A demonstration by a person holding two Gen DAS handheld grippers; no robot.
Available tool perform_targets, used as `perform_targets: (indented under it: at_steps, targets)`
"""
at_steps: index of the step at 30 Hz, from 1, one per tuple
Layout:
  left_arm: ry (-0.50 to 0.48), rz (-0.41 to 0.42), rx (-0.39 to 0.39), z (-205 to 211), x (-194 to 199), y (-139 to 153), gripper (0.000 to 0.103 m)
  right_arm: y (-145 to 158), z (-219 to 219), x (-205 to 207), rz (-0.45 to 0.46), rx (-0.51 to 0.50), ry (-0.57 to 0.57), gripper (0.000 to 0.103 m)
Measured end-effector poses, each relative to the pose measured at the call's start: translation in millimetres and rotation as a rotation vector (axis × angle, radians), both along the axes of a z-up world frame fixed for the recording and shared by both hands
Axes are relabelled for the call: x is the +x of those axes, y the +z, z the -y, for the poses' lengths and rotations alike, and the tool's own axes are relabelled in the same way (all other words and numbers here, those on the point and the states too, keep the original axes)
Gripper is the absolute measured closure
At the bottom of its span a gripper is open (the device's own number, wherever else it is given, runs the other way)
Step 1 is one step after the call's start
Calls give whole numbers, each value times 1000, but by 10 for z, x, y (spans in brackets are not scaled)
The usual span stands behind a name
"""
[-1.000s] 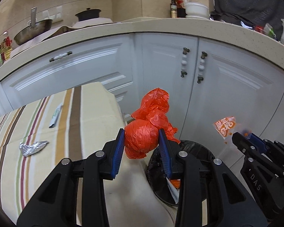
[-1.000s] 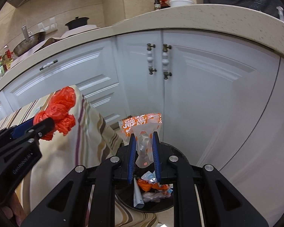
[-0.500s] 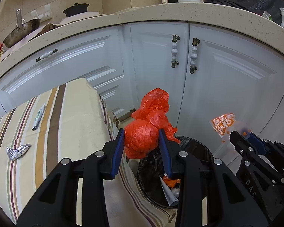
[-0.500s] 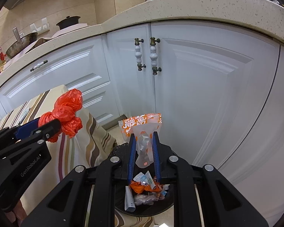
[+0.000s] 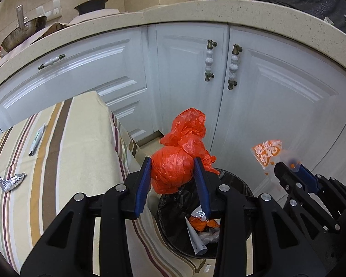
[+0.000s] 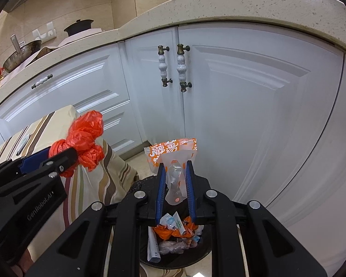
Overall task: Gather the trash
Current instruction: 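Carry both bags over the bin and open both tools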
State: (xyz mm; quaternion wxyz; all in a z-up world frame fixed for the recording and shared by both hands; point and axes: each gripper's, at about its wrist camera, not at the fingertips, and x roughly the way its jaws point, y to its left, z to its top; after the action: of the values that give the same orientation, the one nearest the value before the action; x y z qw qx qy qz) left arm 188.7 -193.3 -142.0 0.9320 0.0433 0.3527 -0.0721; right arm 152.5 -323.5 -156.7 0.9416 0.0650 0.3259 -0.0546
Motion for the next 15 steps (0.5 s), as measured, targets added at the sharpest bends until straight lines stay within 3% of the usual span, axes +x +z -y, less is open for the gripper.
perform_targets:
  at_steps: [1, 2, 3, 4, 10, 15]
  targets:
    - [-2, -7, -1, 8, 10, -10, 61, -8, 4, 24, -1, -5, -2, 75]
    - [-1, -12, -2, 13, 18, -24, 50, -13, 9, 23, 3, -10, -12, 68]
    - [3, -10, -5, 10, 21, -30, 46, -13, 15, 33, 7, -11, -20, 57]
    - [12, -7, -4, 7, 25, -38, 44, -14, 27, 41, 10, -15, -31, 53]
    - [3, -35, -32, -33, 22, -53, 42, 12, 80, 27, 10, -10, -43, 50]
    - [0, -1, -39, -119, -67, 73, 38, 81, 49, 6, 16, -8, -36, 49]
